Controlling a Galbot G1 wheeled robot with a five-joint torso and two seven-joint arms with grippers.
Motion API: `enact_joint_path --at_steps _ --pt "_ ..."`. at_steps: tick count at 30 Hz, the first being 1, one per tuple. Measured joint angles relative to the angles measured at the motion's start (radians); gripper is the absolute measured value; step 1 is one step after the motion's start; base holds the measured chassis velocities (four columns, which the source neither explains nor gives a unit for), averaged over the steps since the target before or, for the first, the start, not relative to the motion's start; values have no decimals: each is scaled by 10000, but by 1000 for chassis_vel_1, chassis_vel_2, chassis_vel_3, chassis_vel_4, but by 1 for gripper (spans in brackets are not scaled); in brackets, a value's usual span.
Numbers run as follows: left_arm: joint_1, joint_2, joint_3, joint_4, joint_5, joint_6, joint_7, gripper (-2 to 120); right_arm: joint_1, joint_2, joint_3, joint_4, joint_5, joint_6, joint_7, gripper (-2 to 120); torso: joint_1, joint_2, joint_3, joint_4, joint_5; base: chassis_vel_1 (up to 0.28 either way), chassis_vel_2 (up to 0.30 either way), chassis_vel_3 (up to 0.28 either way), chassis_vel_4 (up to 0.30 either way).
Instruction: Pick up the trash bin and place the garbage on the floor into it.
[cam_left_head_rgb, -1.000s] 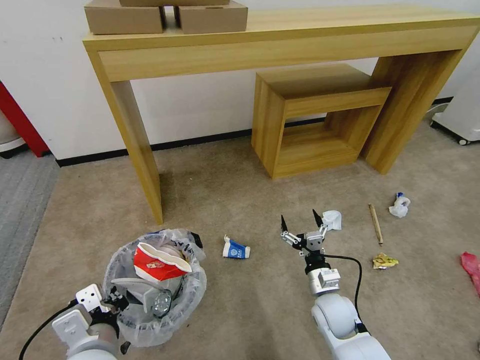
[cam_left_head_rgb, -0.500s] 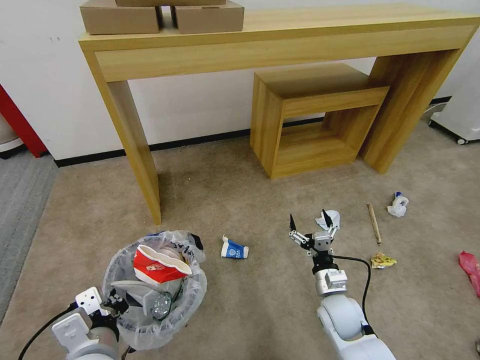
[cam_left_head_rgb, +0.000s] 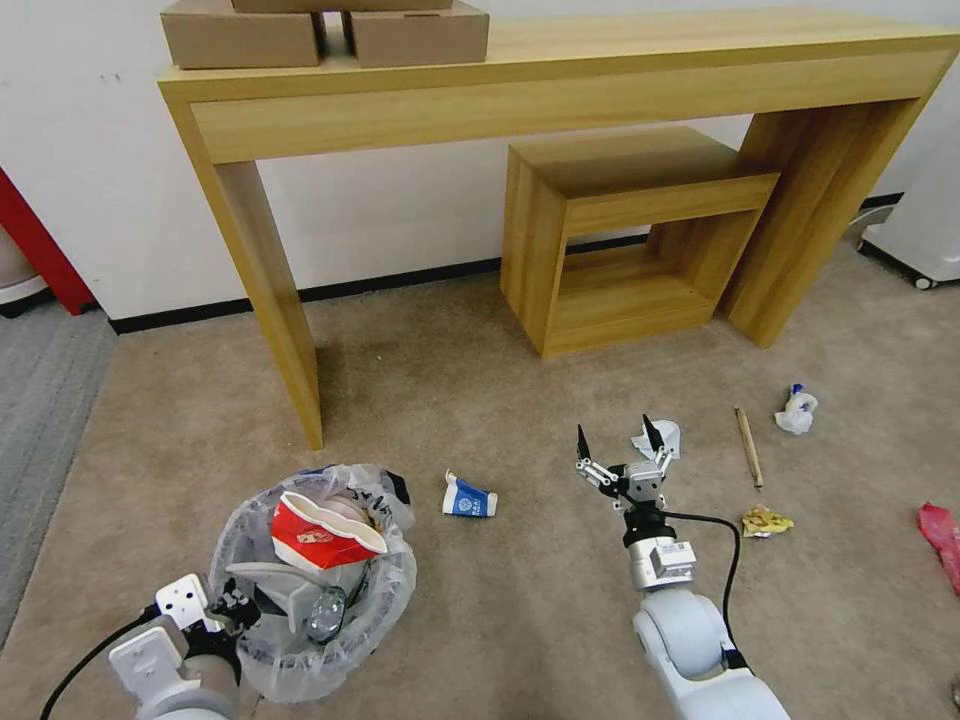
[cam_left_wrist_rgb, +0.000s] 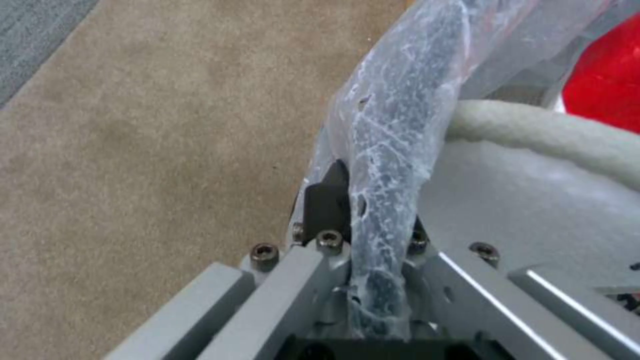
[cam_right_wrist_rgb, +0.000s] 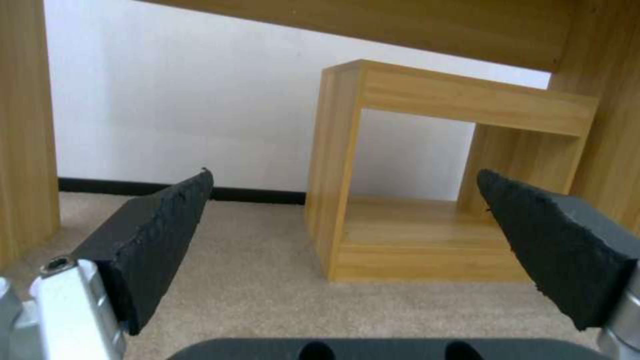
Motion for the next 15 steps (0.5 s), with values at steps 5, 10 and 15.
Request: enact_joint_path --at_steps 5,10,15 --pt "-8 36 10 38 1 -1 5 0 130 52 -101 -29 155 54 -188 100 0 0 0 1 0 0 0 0 0" --pt "-35 72 11 62 1 -1 12 0 233 80 -103 -248 118 115 -476 100 0 0 0 1 0 0 0 0 0" --pt "-51 62 49 104 39 -1 26 0 274 85 -132 -476 129 277 -710 100 0 0 0 0 0 0 0 0 0"
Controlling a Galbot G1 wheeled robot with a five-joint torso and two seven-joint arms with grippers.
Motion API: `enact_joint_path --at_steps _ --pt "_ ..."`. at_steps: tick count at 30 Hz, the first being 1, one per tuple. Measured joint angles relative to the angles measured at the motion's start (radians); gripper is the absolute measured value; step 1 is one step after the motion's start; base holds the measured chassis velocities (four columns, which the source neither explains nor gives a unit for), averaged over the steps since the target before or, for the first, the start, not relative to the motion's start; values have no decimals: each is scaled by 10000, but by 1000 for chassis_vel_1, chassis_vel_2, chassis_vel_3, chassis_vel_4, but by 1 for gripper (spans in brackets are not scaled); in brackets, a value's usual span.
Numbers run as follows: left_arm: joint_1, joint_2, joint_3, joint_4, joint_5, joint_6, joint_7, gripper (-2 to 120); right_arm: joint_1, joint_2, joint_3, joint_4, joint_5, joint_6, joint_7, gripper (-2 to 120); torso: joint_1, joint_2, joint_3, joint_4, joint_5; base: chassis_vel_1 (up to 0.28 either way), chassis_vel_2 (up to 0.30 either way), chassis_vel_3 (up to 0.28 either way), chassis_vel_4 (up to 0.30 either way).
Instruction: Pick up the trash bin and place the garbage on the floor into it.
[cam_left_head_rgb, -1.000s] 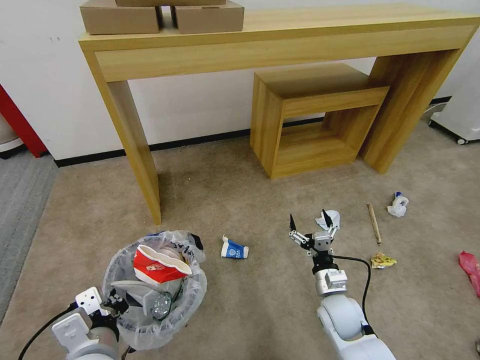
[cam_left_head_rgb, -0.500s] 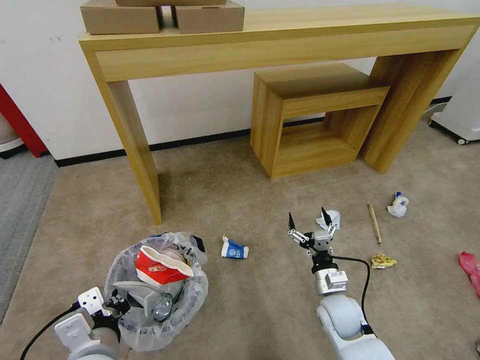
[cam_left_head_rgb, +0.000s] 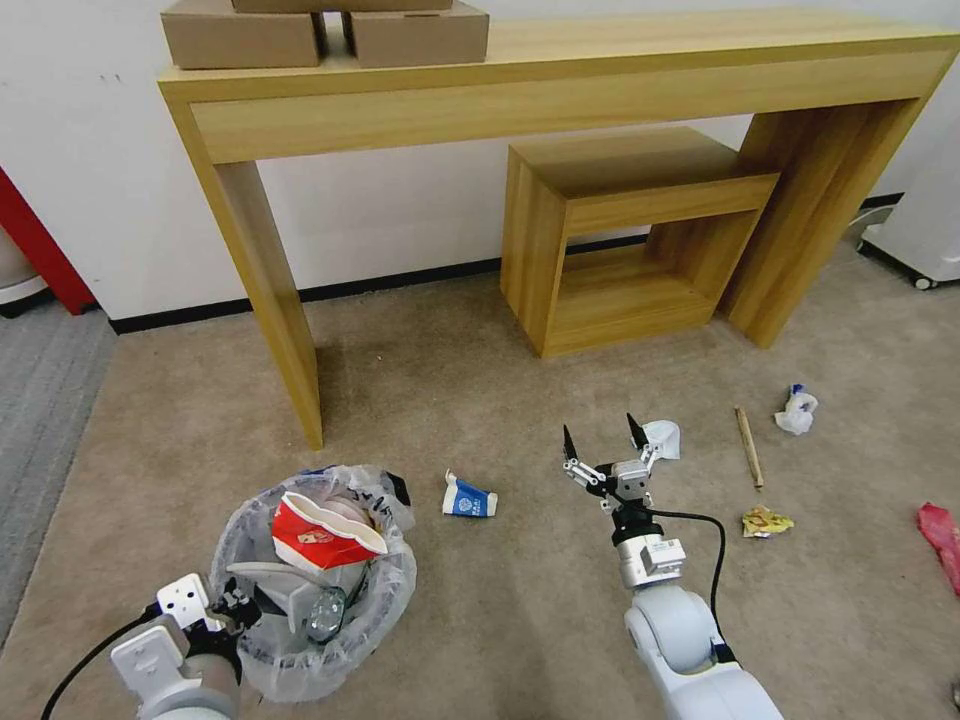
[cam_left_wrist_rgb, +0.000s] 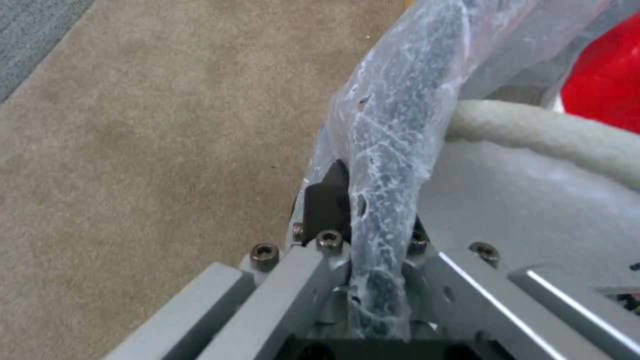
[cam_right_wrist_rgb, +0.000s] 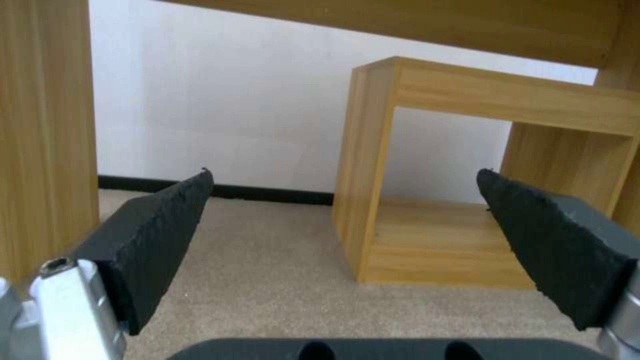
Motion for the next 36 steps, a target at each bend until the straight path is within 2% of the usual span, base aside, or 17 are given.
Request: enact_joint_path --at_steps 7,18,26,30,32,34,36 --pt "-34 32 25 24 8 -5 7 0 52 26 -120 -65 23 8 -12 100 -1 1 -1 0 1 -46 40 48 -45" --pt "-33 29 87 103 87 -23 23 0 160 62 -262 -177 7 10 44 100 1 0 2 0 1 -180 178 184 -174" --pt "-108 88 110 163 62 -38 22 0 274 10 -293 -234 -89 60 145 100 2 0 0 0 0 -57 62 74 -54" --pt "-118 209 41 163 -39 -42 -6 0 404 -204 -465 -140 -42 -103 294 100 0 0 0 0 1 44 -22 -27 22" --pt "-116 342 -90 107 -170 -43 -39 0 784 -672 -834 -30 58 -421 540 100 -1 0 -1 0 1 0 0 0 0" --pt "-113 350 -104 100 -182 -44 -45 0 834 -736 -873 -30 64 -462 552 100 -1 0 0 1 2 0 0 0 0" --pt "-86 365 -177 75 -211 -44 -52 0 1297 -1491 -1273 -182 244 -727 537 100 0 0 0 2 2 0 0 0 0"
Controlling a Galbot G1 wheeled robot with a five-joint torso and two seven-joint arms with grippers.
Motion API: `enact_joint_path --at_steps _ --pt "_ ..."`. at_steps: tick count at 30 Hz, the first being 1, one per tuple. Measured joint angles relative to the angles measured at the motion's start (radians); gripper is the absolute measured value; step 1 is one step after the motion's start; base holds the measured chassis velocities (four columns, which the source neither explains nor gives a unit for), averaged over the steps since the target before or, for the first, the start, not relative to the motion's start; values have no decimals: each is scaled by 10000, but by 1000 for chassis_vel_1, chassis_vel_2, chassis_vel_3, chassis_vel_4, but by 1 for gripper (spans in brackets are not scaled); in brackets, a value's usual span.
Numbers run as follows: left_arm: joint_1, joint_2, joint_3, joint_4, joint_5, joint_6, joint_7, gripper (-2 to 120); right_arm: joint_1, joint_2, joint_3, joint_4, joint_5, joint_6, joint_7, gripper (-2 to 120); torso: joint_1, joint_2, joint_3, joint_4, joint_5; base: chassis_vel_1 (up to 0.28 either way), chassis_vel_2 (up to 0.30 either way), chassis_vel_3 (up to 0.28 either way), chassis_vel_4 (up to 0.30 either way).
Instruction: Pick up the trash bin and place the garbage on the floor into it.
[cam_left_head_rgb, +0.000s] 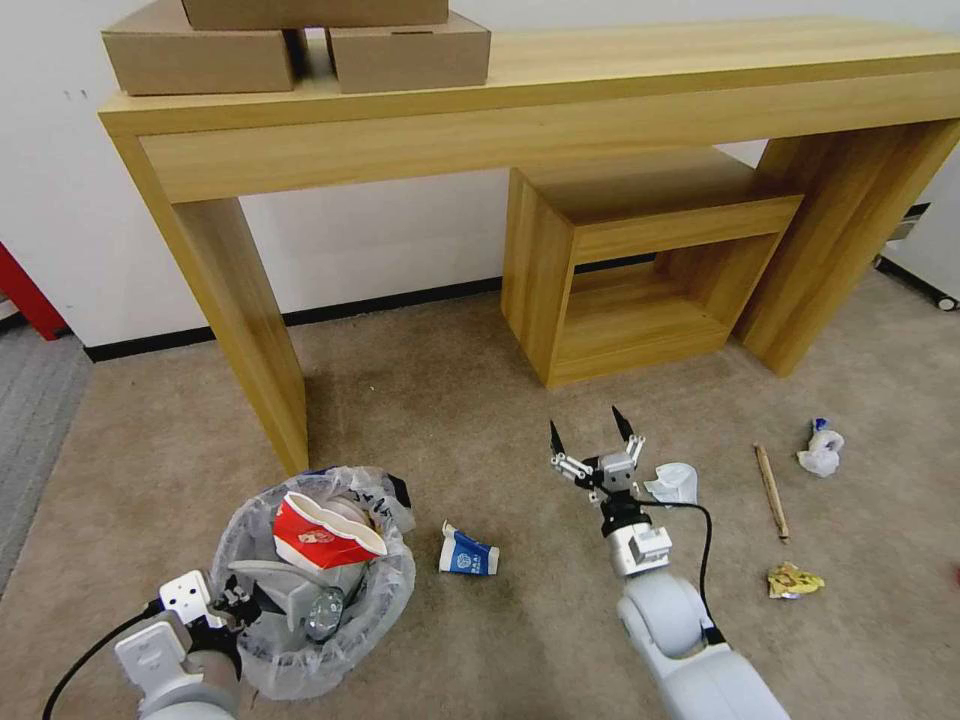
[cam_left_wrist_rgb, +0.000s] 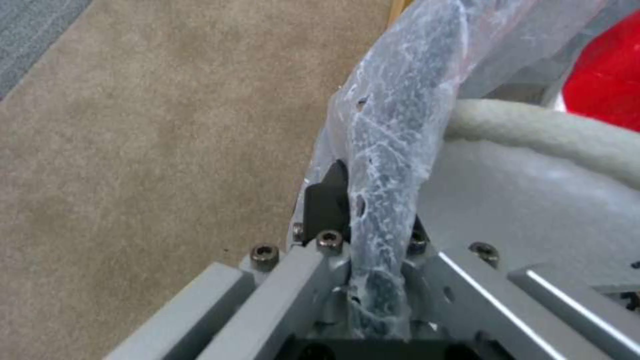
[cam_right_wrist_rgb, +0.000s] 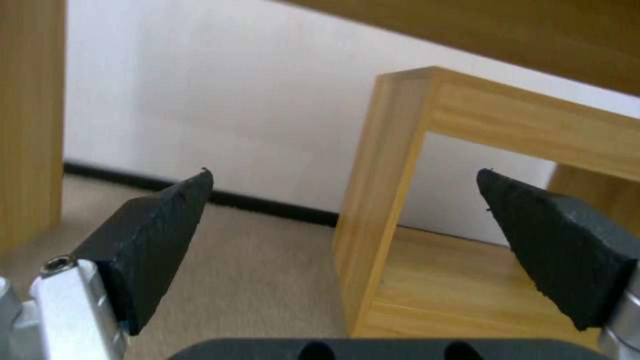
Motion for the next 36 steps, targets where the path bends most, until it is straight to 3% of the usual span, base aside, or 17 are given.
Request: enact_joint_path --at_steps 2,4,6,8,18,21,22,24,25,29,33,36 --pt "13 -10 -21 -8 0 0 -1 0 122 -336 -156 -53 135 -65 -30 100 0 0 0 1 1 0 0 0 0" --pt "75 -42 -95 -48 22 5 -3 0 450 -1397 -640 -133 489 -364 -86 100 0 0 0 -2 -3 0 0 0 0" --pt "79 -45 -99 -52 24 5 -3 0 464 -1433 -661 -137 491 -371 -88 100 0 0 -1 -2 -4 0 0 0 0" --pt "109 -117 -138 -134 20 16 -6 0 895 -2241 -1327 -392 577 -468 -201 100 0 0 0 -3 1 0 0 0 0" --pt "189 -284 -304 -303 -25 66 -24 0 2020 -2891 -2823 -996 1020 -573 -938 100 0 0 0 -1 3 0 0 0 0" --pt "228 -542 -269 -291 132 68 -11 0 3026 -3209 -4193 -1334 2282 -1122 -1916 100 0 0 0 0 1 0 0 0 0" --pt "228 -542 -269 -291 132 68 -11 0 3026 -3209 -4193 -1334 2282 -1122 -1916 100 0 0 0 0 1 0 0 0 0" --pt "228 -666 -228 -248 230 68 10 0 3572 -3476 -4880 -1399 3160 -1698 -3030 100 0 0 0 -2 -2 0 0 0 0" --pt "250 -754 -209 -199 331 63 18 0 4246 -3610 -5469 -1635 3428 -2361 -4434 100 0 0 1 -3 -2 0 0 0 0" --pt "300 -937 -170 -166 490 59 39 0 5153 -3297 -6463 -2189 3100 -3169 -5248 100 1 0 1 -1 -2 0 0 0 0" --pt "299 -1046 -198 -150 553 58 41 0 5644 -2779 -7242 -2596 3190 -4037 -4944 100 0 0 0 0 -2 0 0 0 0" --pt "286 -1053 -235 -149 543 39 41 0 5737 -2628 -7428 -2802 3204 -4137 -4898 100 0 0 1 1 -2 0 0 0 0"
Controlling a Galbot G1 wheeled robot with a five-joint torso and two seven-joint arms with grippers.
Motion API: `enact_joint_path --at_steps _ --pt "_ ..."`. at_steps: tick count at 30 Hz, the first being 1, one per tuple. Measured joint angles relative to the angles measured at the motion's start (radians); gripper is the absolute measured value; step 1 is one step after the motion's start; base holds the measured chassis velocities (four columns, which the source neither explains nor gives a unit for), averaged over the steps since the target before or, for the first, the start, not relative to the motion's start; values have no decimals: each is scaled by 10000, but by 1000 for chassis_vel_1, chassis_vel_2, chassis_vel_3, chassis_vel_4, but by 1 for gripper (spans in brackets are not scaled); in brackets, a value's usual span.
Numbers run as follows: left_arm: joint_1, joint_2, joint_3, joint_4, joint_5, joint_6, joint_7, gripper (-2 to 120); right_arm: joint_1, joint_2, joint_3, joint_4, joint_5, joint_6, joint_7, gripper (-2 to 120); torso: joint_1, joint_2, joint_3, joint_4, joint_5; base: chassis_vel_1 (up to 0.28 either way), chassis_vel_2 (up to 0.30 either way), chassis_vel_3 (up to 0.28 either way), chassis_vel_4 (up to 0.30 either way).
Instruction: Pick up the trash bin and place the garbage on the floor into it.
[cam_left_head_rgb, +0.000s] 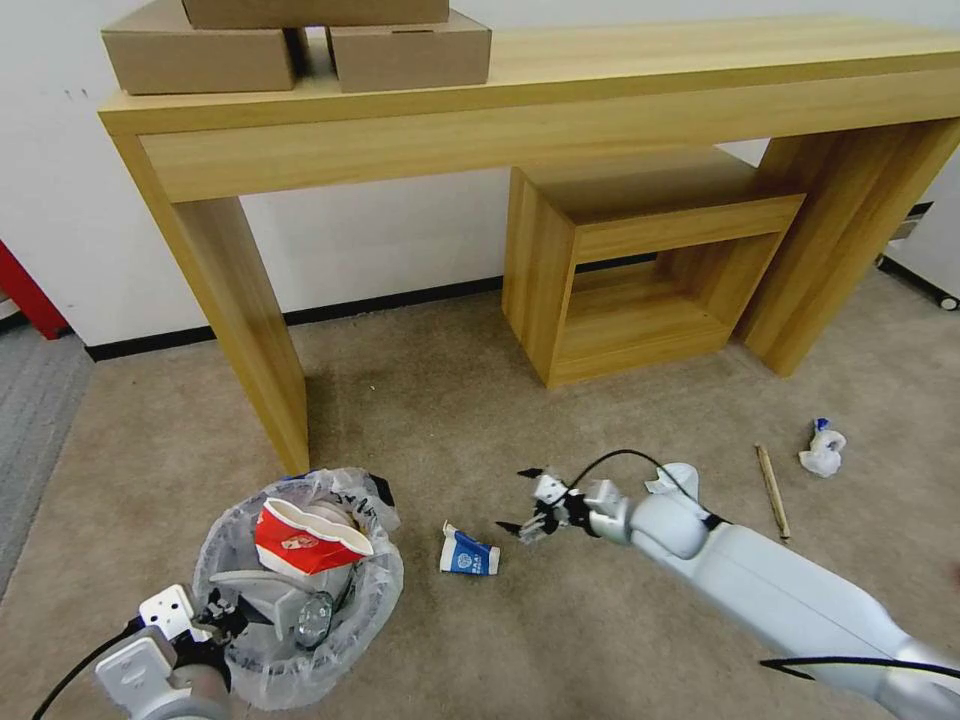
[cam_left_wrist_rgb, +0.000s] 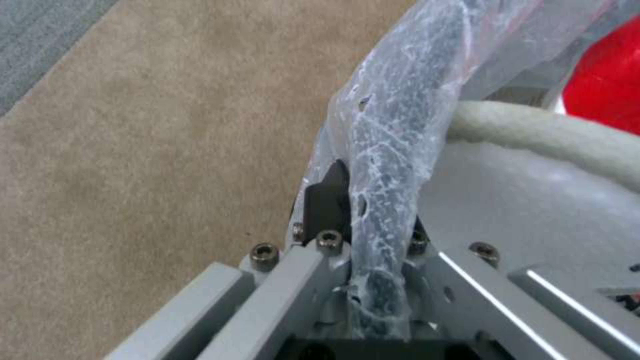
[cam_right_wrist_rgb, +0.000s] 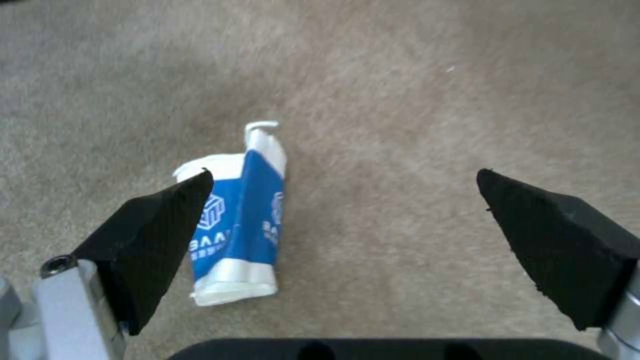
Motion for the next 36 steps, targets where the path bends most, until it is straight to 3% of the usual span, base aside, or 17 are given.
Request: enact_joint_path --at_steps 8,24,27,36 --pt "-209 93 -359 -16 -298 -83 12 0 71 750 -594 -1199 -301 2 349 100 0 0 0 -4 -1 0 0 0 0" --pt "-51 -176 -105 182 218 -77 85 0 -87 2384 -811 -2954 -1057 739 645 100 0 0 0 -3 -2 0 0 0 0" --pt "-50 -110 -72 260 232 -93 91 0 -103 3116 -753 -3867 -1415 1150 676 100 0 0 -1 -1 0 0 0 0 0" --pt "4 -46 -16 310 297 -144 110 0 -221 3432 -607 -4610 -1673 1494 675 100 0 0 -1 -3 -1 0 0 0 0"
